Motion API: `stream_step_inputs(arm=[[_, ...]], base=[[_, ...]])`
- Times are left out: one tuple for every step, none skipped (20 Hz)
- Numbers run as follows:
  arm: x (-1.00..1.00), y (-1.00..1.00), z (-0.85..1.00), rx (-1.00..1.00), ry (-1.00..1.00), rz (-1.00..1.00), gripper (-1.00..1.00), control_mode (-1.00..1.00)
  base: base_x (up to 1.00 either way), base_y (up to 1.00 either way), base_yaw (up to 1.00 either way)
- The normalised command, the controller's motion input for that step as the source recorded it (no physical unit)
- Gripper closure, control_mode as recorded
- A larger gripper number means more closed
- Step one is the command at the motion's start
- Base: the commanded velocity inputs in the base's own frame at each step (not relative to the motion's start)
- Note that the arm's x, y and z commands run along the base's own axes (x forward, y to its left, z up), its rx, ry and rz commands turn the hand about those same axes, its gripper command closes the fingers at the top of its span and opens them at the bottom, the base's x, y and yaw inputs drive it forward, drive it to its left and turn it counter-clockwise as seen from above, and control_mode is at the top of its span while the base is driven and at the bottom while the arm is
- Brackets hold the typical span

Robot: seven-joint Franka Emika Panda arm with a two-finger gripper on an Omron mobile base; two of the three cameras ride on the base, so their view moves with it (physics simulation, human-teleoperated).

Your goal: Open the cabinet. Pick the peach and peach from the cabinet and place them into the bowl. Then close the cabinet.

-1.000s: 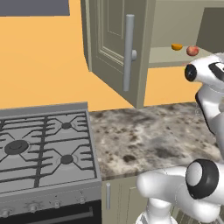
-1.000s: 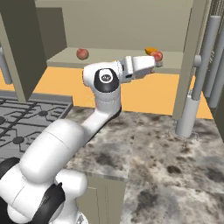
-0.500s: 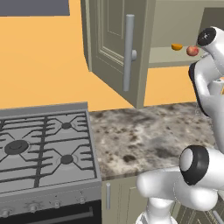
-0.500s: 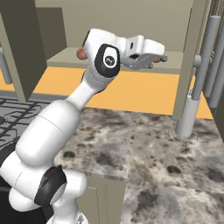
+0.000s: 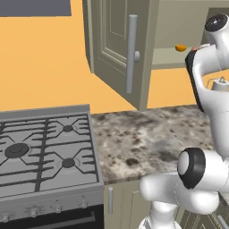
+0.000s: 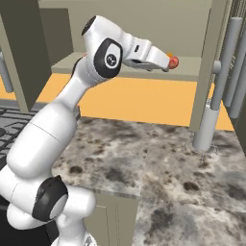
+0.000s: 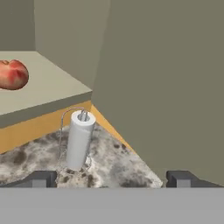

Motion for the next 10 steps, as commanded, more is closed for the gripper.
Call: stream_step_inputs(arm=[[0.14, 0.31, 0.00, 0.25, -0.16, 0.00, -1.00, -1.00], [0.15, 0.29, -0.01, 0.23, -0.14, 0.00, -1.00, -1.00], [0.14, 0.29, -0.04, 0.23, -0.12, 0.00, -1.00, -1.00], [0.12, 0.25, -0.05, 0.23, -0.10, 0.00, -1.00, -1.00], [0.06, 0.19, -0.04, 0.24, -0.09, 0.00, -1.00, -1.00], [0.03, 0.10, 0.00, 0.24, -0.09, 0.00, -1.00, -1.00], [0.06, 0.03, 0.00, 0.14, -0.08, 0.00, -1.00, -1.00], [0.00, 0.00, 0.00, 0.09, -0.11, 0.00, -1.00, -1.00], [0.00, 0.00, 0.00, 0.04, -0.13, 0.02, -1.00, -1.00], [0.00, 0.00, 0.00, 0.00, -0.03, 0.00, -1.00, -1.00]], base=[[0.00, 0.00, 0.00], [0.00, 0.00, 0.00], [0.00, 0.00, 0.00], [0.00, 0.00, 0.00], [0.00, 0.00, 0.00], [0.00, 0.00, 0.00], [0.00, 0.00, 0.00], [0.00, 0.00, 0.00], [0.00, 0.00, 0.00], [0.00, 0.00, 0.00]])
